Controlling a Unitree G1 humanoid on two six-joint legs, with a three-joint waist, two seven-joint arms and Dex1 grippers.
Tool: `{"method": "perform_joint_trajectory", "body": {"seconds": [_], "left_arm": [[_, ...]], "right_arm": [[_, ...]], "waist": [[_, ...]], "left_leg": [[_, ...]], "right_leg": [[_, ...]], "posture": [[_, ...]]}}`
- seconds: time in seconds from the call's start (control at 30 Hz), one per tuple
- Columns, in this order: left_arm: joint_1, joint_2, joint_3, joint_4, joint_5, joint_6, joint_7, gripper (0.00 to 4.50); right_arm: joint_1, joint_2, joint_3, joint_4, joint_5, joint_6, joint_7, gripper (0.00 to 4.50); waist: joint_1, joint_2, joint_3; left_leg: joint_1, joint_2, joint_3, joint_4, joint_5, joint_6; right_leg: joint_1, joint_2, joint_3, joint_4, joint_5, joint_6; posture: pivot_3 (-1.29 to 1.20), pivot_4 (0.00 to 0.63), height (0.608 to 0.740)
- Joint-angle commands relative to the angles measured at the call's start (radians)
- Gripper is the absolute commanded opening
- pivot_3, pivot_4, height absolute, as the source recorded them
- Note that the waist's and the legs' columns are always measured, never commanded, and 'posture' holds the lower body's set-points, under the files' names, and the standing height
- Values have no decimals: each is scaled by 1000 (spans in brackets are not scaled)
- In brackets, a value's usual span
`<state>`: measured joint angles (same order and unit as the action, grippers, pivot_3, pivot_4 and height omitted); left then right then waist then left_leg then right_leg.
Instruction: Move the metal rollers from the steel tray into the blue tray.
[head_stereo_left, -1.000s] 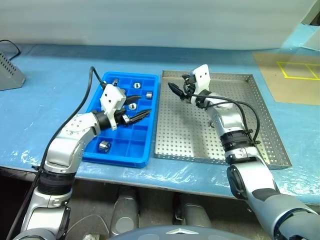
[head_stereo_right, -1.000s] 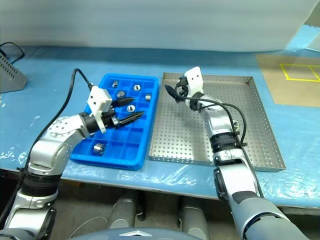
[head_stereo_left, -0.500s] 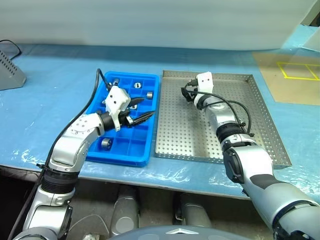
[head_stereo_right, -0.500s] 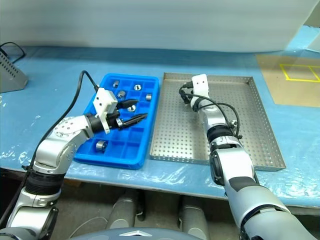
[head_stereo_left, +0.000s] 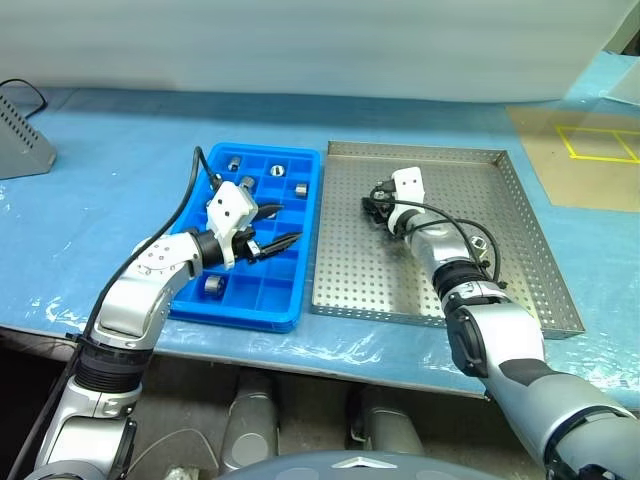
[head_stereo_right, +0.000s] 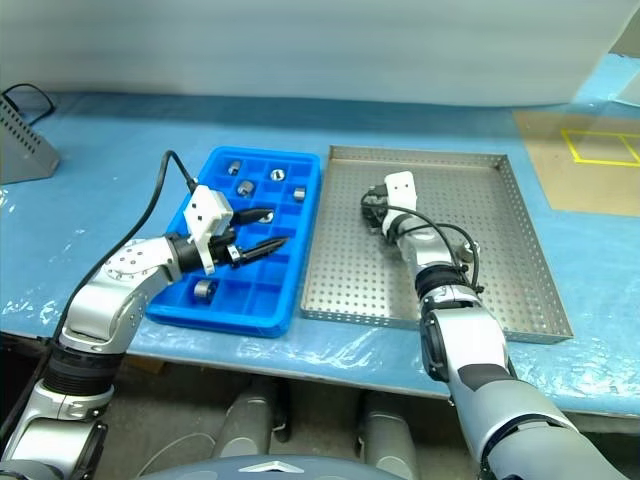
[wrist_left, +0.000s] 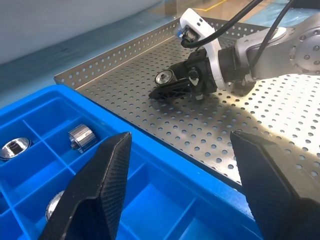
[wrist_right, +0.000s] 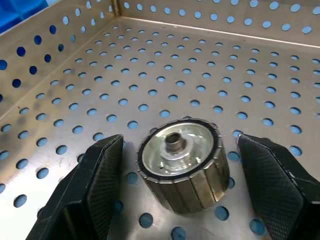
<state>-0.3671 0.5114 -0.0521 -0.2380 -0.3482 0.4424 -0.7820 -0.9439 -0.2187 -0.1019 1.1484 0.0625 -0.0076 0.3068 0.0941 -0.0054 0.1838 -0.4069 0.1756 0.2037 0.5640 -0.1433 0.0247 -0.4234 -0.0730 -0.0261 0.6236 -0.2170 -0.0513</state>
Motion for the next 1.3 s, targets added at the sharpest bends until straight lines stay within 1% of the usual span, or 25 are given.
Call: {"method": "perform_joint_trajectory", "body": {"seconds": [0.03,0.07,0.13,0.17,0.27,0.33,0.37,0.4,0.5,0.53,0.6,0.67,0.8,0.87,0.93,1.03,1.13,1.23,1.3], "left_arm": [[-5,13,-2,-39,8,1,6,3311],[-5,16,-1,-43,9,4,5,3311],[-7,21,1,-45,8,8,5,3340],[-9,23,2,-45,7,10,4,3340],[-10,26,1,-46,7,12,4,3340],[-11,25,2,-46,5,15,3,3340],[-12,25,2,-46,4,16,3,3340],[-12,26,4,-50,-7,27,-3,3340],[-7,29,12,-68,-32,45,-17,3340],[-5,30,23,-75,-45,56,-16,3340],[4,44,48,-86,-66,68,-24,3340],[16,78,81,-77,-68,62,-34,3340],[29,180,173,-34,-105,60,-101,3340],[51,223,216,-23,-120,50,-137,3340],[86,258,243,-19,-124,35,-167,3340],[117,275,269,-7,-103,8,-158,3340],[135,265,276,-24,-106,6,-134,3340],[176,245,271,-87,-117,18,-105,3340],[200,238,270,-116,-123,22,-94,3340]], "right_arm": [[13,5,-25,-6,22,2,8,3756],[14,8,-26,-8,23,1,9,3756],[16,17,-28,-13,24,-1,10,3353],[16,20,-27,-15,23,1,7,3112],[18,23,-21,-22,10,-3,-9,2123],[20,27,-28,-37,24,0,17,2123],[20,28,-32,-42,31,10,26,1833],[21,26,-31,-46,27,19,19,1717],[20,23,-27,-67,27,14,35,1690],[19,24,-29,-88,39,26,64,1690],[27,27,-10,-166,59,67,168,1690],[63,24,38,-325,75,98,298,1690],[156,-3,138,-681,145,253,519,1690],[191,-19,198,-820,161,309,595,1690],[206,-18,229,-911,195,367,641,1690],[210,1,269,-951,198,389,664,1690],[207,22,287,-917,186,376,659,1690],[202,27,320,-846,130,315,643,1690],[204,27,327,-843,130,326,653,1690]], "waist": [[0,0,0],[0,0,0],[0,0,0],[0,0,0],[-3,0,0],[-3,0,0],[-3,0,0],[-4,0,0],[-4,0,0],[-4,0,0],[-5,0,0],[-6,0,0],[-1,1,0],[3,1,0],[4,1,0],[8,1,0],[14,1,0],[21,0,0],[28,0,0]], "left_leg": [[0,0,0,0,0,0],[0,0,0,0,0,0],[0,0,0,0,0,0],[0,0,0,0,0,0],[0,0,0,0,0,0],[1,0,0,0,0,0],[1,1,0,0,0,0],[1,0,0,-1,0,0],[1,0,0,-1,0,0],[1,0,0,-1,0,0],[0,0,0,-1,0,0],[0,1,0,-2,0,0],[-3,3,0,-2,0,0],[-3,4,0,-3,0,0],[-3,4,0,-3,0,0],[-2,4,0,-4,0,-1],[-2,4,0,-5,0,-1],[-1,3,0,-6,1,-2],[-1,3,0,-6,1,-2]], "right_leg": [[0,0,0,0,0,0],[0,0,0,0,0,0],[0,0,0,0,0,0],[0,0,0,0,0,0],[0,0,0,0,0,0],[0,0,0,0,0,0],[0,0,0,0,0,0],[0,0,0,0,0,0],[0,0,0,0,0,0],[0,0,0,0,0,0],[0,0,0,0,0,0],[-1,0,0,-1,0,0],[-4,3,0,-1,0,0],[-4,4,0,-3,0,0],[-3,4,0,-4,0,0],[-3,4,0,-5,-1,0],[-3,4,0,-5,-1,0],[-2,4,0,-5,-1,0],[-2,3,0,-5,-1,0]], "posture": [[74,150,740],[73,150,740],[70,150,740],[70,150,740],[66,150,740],[65,150,740],[65,150,740],[62,150,740],[62,150,740],[63,150,740],[65,150,740],[68,150,740],[94,150,740],[107,150,740],[124,150,740],[156,150,740],[183,150,740],[206,150,740],[208,150,740]]}}
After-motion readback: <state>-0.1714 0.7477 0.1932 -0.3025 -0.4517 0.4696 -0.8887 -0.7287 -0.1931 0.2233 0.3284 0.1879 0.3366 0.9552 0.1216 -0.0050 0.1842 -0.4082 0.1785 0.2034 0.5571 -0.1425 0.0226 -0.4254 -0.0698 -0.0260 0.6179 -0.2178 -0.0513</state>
